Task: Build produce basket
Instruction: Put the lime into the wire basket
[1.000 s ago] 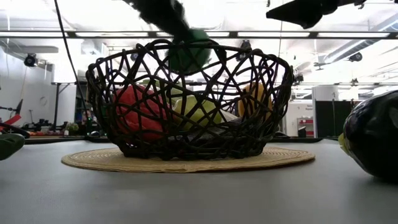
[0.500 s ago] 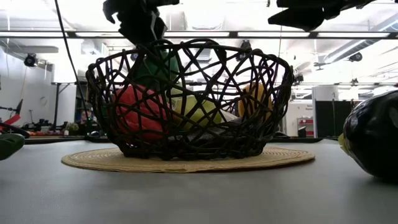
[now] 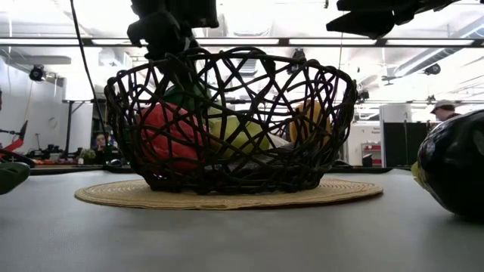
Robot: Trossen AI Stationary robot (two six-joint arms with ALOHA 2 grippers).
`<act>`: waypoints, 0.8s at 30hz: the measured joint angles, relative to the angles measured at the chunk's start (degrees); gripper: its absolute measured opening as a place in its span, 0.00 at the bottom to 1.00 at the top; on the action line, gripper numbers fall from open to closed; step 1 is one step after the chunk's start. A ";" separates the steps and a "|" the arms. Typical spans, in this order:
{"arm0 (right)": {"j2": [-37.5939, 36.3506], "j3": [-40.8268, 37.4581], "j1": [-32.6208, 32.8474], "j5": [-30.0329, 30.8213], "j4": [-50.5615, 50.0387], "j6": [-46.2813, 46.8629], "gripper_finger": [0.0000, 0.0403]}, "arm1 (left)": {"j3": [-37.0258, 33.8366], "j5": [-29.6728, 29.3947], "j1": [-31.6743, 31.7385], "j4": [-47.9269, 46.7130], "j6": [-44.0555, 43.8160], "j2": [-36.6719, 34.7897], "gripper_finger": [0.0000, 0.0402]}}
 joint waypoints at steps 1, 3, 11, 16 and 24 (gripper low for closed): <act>0.00 0.00 0.00 0.01 -0.01 0.00 0.91 | -0.26 -0.02 0.05 -0.02 0.02 0.00 0.58; 0.00 0.00 0.00 0.00 -0.04 0.00 0.91 | -0.61 0.01 0.23 -0.09 0.02 0.02 0.58; 0.00 0.00 0.00 0.00 -0.09 0.17 0.91 | -1.51 -0.02 0.37 -0.04 -1.18 0.02 0.58; 0.02 0.00 0.00 -0.01 -2.01 1.60 0.91 | -1.61 0.05 0.52 -0.46 -4.84 0.02 0.60; 0.04 -0.02 0.00 0.00 -2.13 2.38 0.91 | -1.67 0.22 0.66 -0.50 -5.88 0.02 0.71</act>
